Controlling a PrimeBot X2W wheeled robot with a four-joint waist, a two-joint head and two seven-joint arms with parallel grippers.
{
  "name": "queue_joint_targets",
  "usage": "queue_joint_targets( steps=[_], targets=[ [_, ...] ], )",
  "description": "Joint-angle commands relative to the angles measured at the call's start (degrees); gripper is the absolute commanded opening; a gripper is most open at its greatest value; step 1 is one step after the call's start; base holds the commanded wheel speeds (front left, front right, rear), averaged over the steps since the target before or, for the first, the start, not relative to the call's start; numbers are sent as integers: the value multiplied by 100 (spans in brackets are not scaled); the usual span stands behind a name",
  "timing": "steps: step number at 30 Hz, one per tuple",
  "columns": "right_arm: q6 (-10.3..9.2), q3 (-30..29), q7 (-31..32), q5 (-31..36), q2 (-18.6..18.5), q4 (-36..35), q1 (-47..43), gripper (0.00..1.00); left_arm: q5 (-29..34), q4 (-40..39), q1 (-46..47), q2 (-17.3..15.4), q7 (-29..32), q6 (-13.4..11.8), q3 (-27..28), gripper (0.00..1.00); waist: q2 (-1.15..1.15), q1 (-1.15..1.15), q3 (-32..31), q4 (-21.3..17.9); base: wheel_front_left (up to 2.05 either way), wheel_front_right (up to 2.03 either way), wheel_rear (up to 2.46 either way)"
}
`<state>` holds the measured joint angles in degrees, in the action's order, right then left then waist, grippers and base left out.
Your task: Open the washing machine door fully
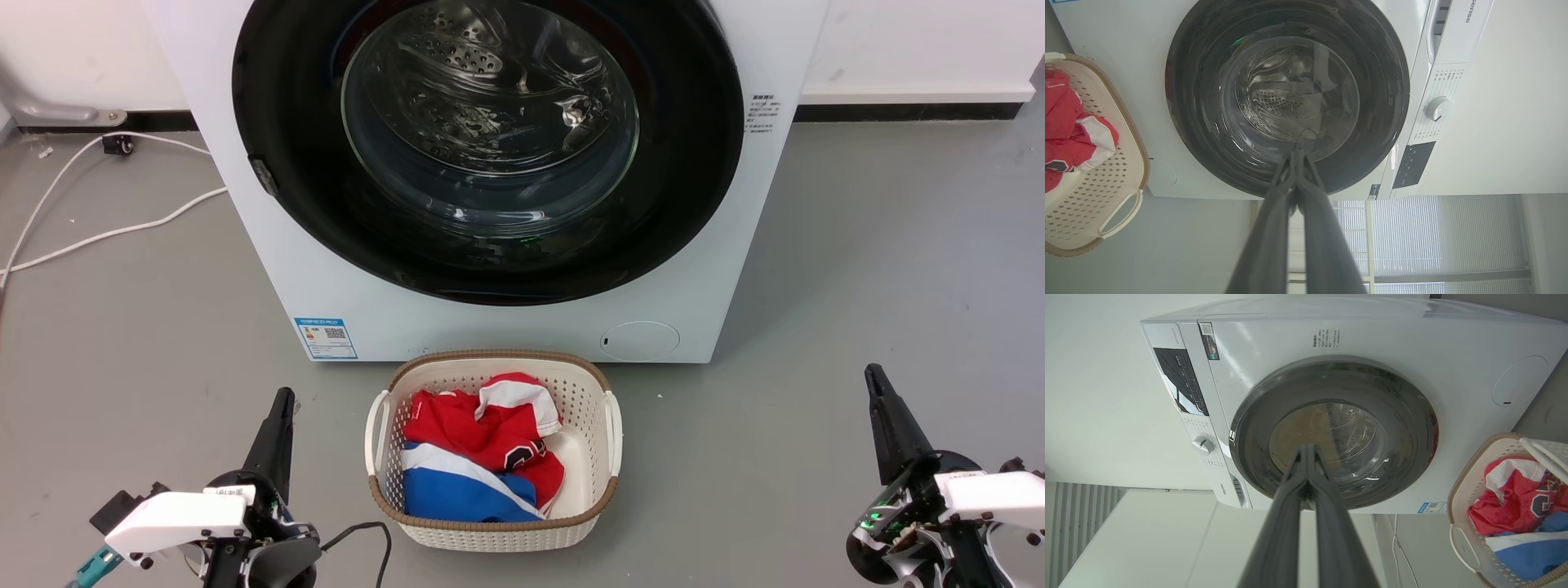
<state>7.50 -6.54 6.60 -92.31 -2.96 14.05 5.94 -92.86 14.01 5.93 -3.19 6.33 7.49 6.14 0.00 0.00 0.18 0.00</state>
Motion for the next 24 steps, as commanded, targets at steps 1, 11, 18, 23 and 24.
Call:
queue_joint_targets(
  steps=[1,11,18,23,24],
  targets=[
    [-2,3,8,-19,16,5,56,0,36,6,56,7,8,0,17,0,0,0,0,0,0,0,0],
    [-2,3,8,-19,16,5,56,0,43,5,56,11,11,0,25,0,0,0,0,0,0,0,0],
    [-2,3,8,-20,16,5,56,0,42,5,57,12,15,0,28,0,0,0,0,0,0,0,0],
    [-1,3,8,-19,16,5,56,0,38,6,56,14,18,0,30,0,0,0,0,0,0,0,0],
    [-2,3,8,-19,16,5,56,0,38,6,57,14,18,0,31,0,0,0,0,0,0,0,0]
  ],
)
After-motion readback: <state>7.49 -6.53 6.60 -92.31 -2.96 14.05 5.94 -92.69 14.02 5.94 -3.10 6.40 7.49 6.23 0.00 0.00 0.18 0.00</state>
